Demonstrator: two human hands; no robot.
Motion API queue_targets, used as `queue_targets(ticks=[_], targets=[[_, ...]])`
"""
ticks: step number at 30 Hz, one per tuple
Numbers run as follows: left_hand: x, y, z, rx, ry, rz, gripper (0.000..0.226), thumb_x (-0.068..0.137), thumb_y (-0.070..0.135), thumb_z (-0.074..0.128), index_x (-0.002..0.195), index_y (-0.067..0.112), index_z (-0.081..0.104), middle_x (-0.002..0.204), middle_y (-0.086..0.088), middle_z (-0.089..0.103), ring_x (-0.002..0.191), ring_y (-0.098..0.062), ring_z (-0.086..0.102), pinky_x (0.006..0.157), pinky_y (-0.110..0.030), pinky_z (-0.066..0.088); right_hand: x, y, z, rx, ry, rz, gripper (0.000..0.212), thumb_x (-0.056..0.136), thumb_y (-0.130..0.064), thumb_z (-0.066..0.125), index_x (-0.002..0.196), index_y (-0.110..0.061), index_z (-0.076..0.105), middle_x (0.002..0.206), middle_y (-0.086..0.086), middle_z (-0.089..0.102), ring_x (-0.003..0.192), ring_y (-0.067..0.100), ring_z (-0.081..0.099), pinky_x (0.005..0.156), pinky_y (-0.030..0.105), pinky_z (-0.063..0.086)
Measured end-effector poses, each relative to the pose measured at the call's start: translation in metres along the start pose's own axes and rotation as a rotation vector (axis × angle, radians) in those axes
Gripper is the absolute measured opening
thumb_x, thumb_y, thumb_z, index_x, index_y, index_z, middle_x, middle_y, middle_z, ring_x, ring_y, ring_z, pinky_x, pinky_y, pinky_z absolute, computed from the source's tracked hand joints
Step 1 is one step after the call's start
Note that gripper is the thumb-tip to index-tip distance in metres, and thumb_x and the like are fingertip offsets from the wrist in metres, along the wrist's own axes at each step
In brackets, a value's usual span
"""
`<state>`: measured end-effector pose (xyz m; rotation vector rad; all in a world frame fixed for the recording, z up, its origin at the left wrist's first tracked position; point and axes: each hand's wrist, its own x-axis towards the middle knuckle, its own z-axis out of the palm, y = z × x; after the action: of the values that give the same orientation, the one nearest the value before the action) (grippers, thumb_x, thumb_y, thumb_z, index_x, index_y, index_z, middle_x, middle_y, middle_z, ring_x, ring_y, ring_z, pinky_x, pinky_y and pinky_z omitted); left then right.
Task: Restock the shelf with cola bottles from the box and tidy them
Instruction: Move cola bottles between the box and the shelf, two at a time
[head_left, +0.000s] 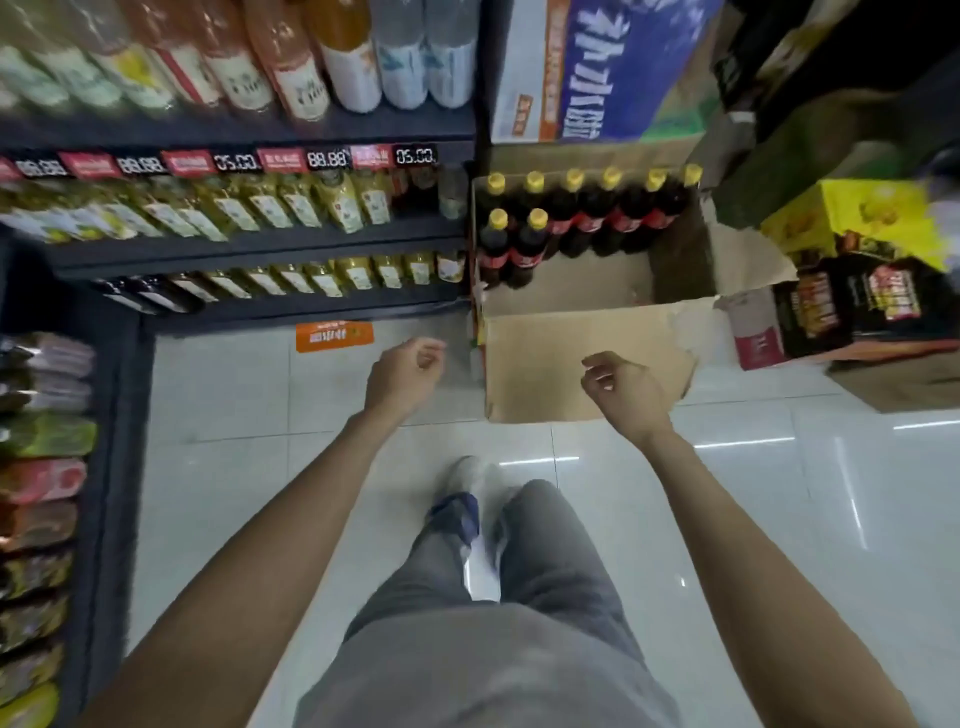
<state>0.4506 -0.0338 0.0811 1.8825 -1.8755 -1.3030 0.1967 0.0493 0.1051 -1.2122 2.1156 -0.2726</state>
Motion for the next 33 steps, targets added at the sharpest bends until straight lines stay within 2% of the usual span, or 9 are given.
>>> queue_targets(ticks=[2, 6, 11, 15, 17, 21, 25, 29, 33], targets=[[0.041, 0.018, 0.015, 0.010, 0.021, -0.009, 0.021, 0.093, 0.022, 0.057, 0.113, 0.021, 0.063, 0.109, 0.003, 0.068, 0.100, -0.017, 0.062, 0.088, -0.035, 0.052, 0.048, 0.002, -0.009, -0.002, 0.001, -0.024, 0.025, 0.088, -0.018, 0.057, 0.112, -0.016, 0.064, 0.100, 0.003, 0.070, 0.091, 0.022, 0.064, 0.081, 0.031, 0.049], [0.111, 0.044, 0.045, 0.019, 0.054, -0.039, 0.029, 0.091, 0.026, 0.060, 0.119, 0.019, 0.060, 0.112, 0.003, 0.065, 0.100, -0.014, 0.060, 0.085, -0.030, 0.048, 0.144, 0.003, -0.010, -0.003, -0.091, -0.083, 0.033, 0.086, -0.016, 0.061, 0.119, -0.015, 0.059, 0.110, 0.007, 0.067, 0.099, 0.029, 0.063, 0.086, 0.040, 0.051], [0.182, 0.051, 0.082, -0.009, 0.171, -0.107, 0.048, 0.085, 0.023, 0.068, 0.129, 0.014, 0.051, 0.128, -0.008, 0.054, 0.116, -0.024, 0.053, 0.092, -0.036, 0.046, 0.242, 0.002, 0.013, -0.036, -0.176, -0.132, 0.055, 0.088, -0.015, 0.061, 0.138, -0.020, 0.039, 0.130, 0.008, 0.056, 0.115, 0.030, 0.055, 0.091, 0.040, 0.048], [0.221, 0.043, 0.105, 0.010, 0.334, -0.051, 0.044, 0.081, 0.014, 0.070, 0.123, 0.011, 0.057, 0.124, -0.011, 0.053, 0.114, -0.022, 0.051, 0.087, -0.020, 0.038, 0.292, 0.005, 0.036, 0.072, -0.169, -0.230, 0.071, 0.080, -0.015, 0.071, 0.141, -0.018, 0.033, 0.139, 0.009, 0.047, 0.122, 0.029, 0.050, 0.095, 0.040, 0.045], [0.231, 0.040, 0.113, 0.031, 0.398, -0.033, 0.048, 0.077, 0.013, 0.073, 0.121, 0.009, 0.057, 0.123, -0.013, 0.051, 0.111, -0.018, 0.048, 0.085, -0.014, 0.035, 0.308, 0.006, 0.048, 0.124, -0.156, -0.293, 0.073, 0.075, -0.013, 0.075, 0.138, -0.017, 0.036, 0.139, 0.008, 0.047, 0.124, 0.028, 0.048, 0.097, 0.043, 0.045], [0.242, 0.032, 0.123, 0.270, 0.458, 0.005, 0.064, 0.068, 0.029, 0.081, 0.124, 0.011, 0.054, 0.125, -0.015, 0.046, 0.116, -0.031, 0.041, 0.092, -0.034, 0.038, 0.319, 0.005, 0.066, 0.128, -0.148, -0.356, 0.075, 0.069, -0.015, 0.079, 0.129, -0.015, 0.035, 0.133, 0.009, 0.048, 0.122, 0.030, 0.048, 0.091, 0.047, 0.048], [0.250, 0.035, 0.133, 0.378, 0.486, -0.019, 0.078, 0.062, 0.041, 0.084, 0.128, 0.013, 0.051, 0.133, -0.019, 0.040, 0.122, -0.035, 0.037, 0.096, -0.040, 0.036, 0.316, 0.003, 0.072, 0.122, -0.105, -0.372, 0.070, 0.073, -0.020, 0.078, 0.126, -0.016, 0.033, 0.126, 0.006, 0.057, 0.112, 0.031, 0.058, 0.082, 0.047, 0.051], [0.257, 0.042, 0.135, 0.390, 0.556, -0.048, 0.071, 0.061, 0.042, 0.084, 0.119, 0.011, 0.057, 0.139, -0.019, 0.038, 0.129, -0.036, 0.033, 0.100, -0.043, 0.036, 0.301, 0.011, 0.064, 0.159, -0.034, -0.359, 0.066, 0.076, -0.022, 0.076, 0.127, -0.016, 0.035, 0.116, 0.007, 0.065, 0.104, 0.033, 0.063, 0.081, 0.045, 0.052], [0.244, 0.048, 0.132, 0.414, 0.533, 0.029, 0.065, 0.056, 0.043, 0.084, 0.108, 0.013, 0.058, 0.136, -0.014, 0.043, 0.127, -0.031, 0.035, 0.098, -0.042, 0.035, 0.285, 0.018, 0.037, 0.173, 0.044, -0.371, 0.069, 0.071, -0.027, 0.080, 0.125, -0.018, 0.039, 0.112, 0.005, 0.067, 0.099, 0.033, 0.065, 0.079, 0.045, 0.053]])
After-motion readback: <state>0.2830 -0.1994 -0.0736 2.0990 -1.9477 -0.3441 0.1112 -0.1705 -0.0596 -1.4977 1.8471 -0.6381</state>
